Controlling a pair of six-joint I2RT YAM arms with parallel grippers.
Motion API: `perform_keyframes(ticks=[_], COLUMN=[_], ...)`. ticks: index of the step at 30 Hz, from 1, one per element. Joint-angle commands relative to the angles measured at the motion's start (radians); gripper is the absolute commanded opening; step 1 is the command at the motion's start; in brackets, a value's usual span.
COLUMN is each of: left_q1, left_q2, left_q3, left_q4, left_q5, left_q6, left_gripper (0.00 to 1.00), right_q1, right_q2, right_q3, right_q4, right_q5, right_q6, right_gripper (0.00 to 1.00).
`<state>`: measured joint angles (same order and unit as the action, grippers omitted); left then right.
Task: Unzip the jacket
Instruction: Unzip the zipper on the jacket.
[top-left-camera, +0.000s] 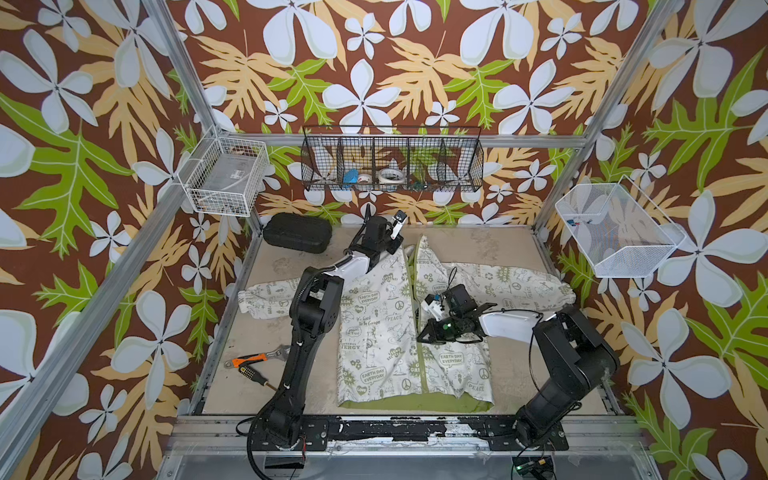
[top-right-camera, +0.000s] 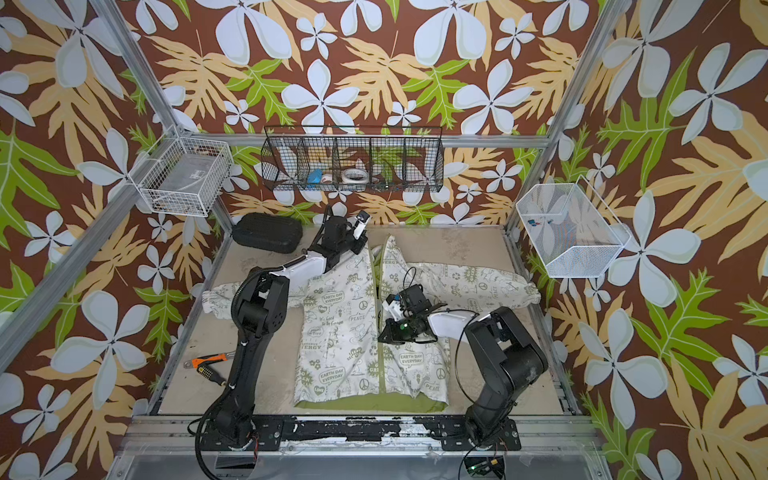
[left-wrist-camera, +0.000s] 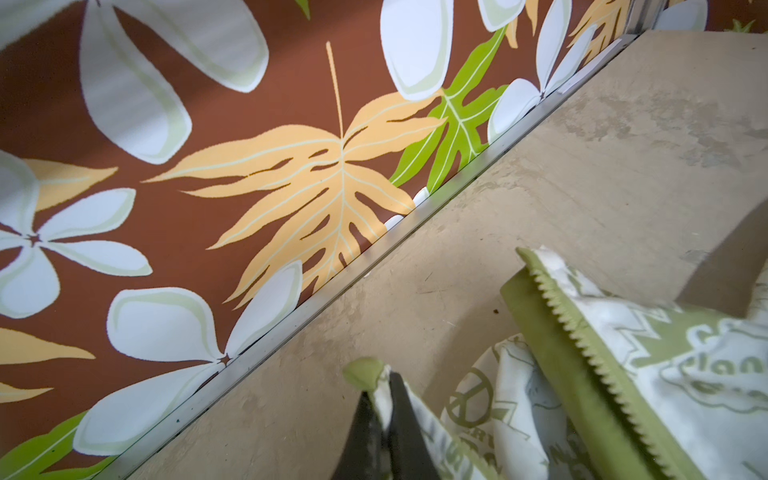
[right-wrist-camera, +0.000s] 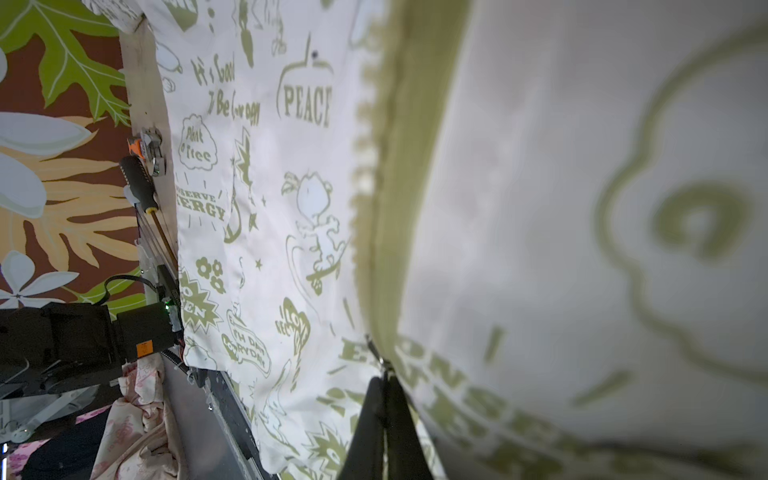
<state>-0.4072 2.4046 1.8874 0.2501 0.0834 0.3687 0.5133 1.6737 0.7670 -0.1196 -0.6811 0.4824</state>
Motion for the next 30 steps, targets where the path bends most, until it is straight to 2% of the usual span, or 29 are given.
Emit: perform_keyframes(ticks=[1, 12, 16, 21, 27, 30], left_q1=[0.012, 0.017, 0.019, 0.021, 0.026, 0.028], left_q2=[0.023, 0.065, 0.044, 0.039, 0.040, 0.039], left_q3=[0.032, 0.065, 0.039, 0.023, 0.016, 0.015], left_q4=[0.028, 0.036, 0.034, 0.025, 0.003, 0.003], left_q5=[-0.033, -0.008, 0.029, 0.021, 0.055, 0.060], left_q6=[-0.015, -0.014, -0.005, 0.012, 0.014, 0.016], left_gripper=[0.00, 0.00, 0.00, 0.00, 0.00, 0.00], right_q1=[0.033, 0.125, 0.142, 0.155, 0.207, 0.207], right_q2=[-0.028, -0.180, -0.210, -0.278, -0.342, -0.387], right_q3=[-0.050, -0.259, -0.297, -0.371, -0.470, -0.459], right_q4=[0.001, 0.048, 0.010, 0.009, -0.020, -0.054], right_q5=[-0.003, 0.008, 0.001, -0.023, 0.002, -0.010], right_q6=[0.056, 0.173, 0.158, 0.174, 0.183, 0.173], right_gripper=[0.00, 0.00, 0.00, 0.00, 0.00, 0.00])
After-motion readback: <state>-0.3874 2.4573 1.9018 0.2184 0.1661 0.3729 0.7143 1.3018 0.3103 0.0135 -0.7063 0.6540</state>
